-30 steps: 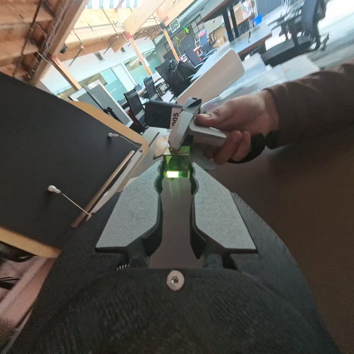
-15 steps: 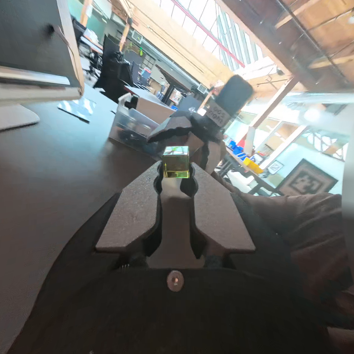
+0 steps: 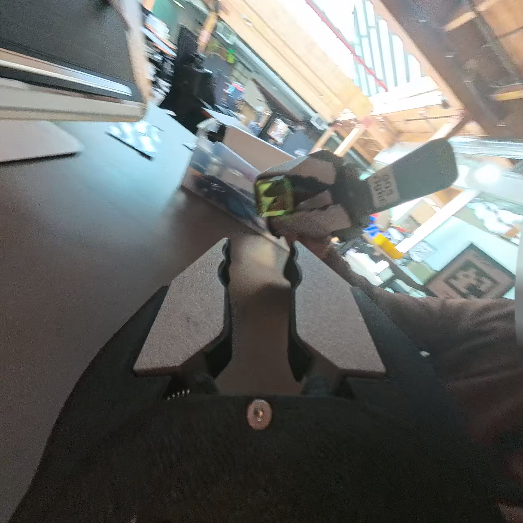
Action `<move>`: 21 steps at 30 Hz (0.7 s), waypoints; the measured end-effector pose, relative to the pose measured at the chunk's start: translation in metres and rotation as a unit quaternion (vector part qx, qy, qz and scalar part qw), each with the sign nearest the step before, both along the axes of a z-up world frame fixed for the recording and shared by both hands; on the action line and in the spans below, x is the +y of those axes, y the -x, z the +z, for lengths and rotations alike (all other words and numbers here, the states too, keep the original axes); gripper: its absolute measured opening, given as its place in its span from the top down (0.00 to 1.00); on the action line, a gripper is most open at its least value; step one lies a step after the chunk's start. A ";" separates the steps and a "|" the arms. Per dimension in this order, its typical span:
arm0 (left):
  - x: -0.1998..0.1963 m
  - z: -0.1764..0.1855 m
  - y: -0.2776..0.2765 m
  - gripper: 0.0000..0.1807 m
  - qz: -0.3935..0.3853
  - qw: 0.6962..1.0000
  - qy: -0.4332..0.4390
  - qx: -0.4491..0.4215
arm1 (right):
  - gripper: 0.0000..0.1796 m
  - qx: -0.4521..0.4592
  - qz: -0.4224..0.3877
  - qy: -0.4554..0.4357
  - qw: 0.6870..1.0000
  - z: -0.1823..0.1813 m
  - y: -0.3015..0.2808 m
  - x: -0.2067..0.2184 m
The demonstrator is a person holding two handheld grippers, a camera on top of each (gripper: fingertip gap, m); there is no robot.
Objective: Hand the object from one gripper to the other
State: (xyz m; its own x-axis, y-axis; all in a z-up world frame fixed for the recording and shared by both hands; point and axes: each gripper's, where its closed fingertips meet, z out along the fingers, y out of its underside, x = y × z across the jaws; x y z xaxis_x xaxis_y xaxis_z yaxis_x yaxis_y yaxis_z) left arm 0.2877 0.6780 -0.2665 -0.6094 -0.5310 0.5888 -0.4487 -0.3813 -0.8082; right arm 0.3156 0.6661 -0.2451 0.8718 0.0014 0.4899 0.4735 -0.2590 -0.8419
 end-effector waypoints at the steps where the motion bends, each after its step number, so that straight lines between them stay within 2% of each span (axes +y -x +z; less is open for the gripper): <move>1: 0.008 -0.004 -0.005 0.79 0.029 0.999 -0.022 -0.003 | 0.86 0.019 -0.027 -0.012 0.999 0.005 -0.014 -0.005; 3: 0.023 -0.009 -0.013 0.79 0.080 0.994 -0.076 -0.017 | 0.85 0.051 -0.094 -0.050 0.993 0.022 -0.043 -0.023; 6: 0.030 -0.012 -0.017 0.79 0.115 0.983 -0.138 -0.031 | 0.86 0.064 -0.186 -0.114 0.974 0.074 -0.071 -0.068; 8: 0.028 -0.012 -0.017 0.80 0.119 0.981 -0.150 -0.034 | 0.86 0.090 -0.247 -0.075 0.962 0.090 -0.094 -0.096; 11: 0.023 -0.019 -0.017 0.79 0.106 0.982 -0.157 -0.018 | 0.85 0.133 -0.336 0.062 0.930 0.070 -0.142 -0.137; 14: 0.022 -0.027 -0.019 0.80 0.107 0.977 -0.184 -0.012 | 0.84 0.167 -0.411 0.177 0.879 0.017 -0.194 -0.176; 17: 0.022 -0.029 -0.019 0.80 0.108 0.974 -0.200 -0.013 | 0.76 0.204 -0.436 0.248 0.841 -0.027 -0.210 -0.195; 19: 0.021 -0.026 -0.018 0.80 0.108 0.975 -0.196 -0.017 | 0.74 0.182 -0.452 0.246 0.838 -0.018 -0.214 -0.194; 21: 0.021 -0.025 -0.018 0.81 0.107 0.975 -0.194 -0.018 | 0.74 0.160 -0.438 0.208 0.860 0.014 -0.205 -0.174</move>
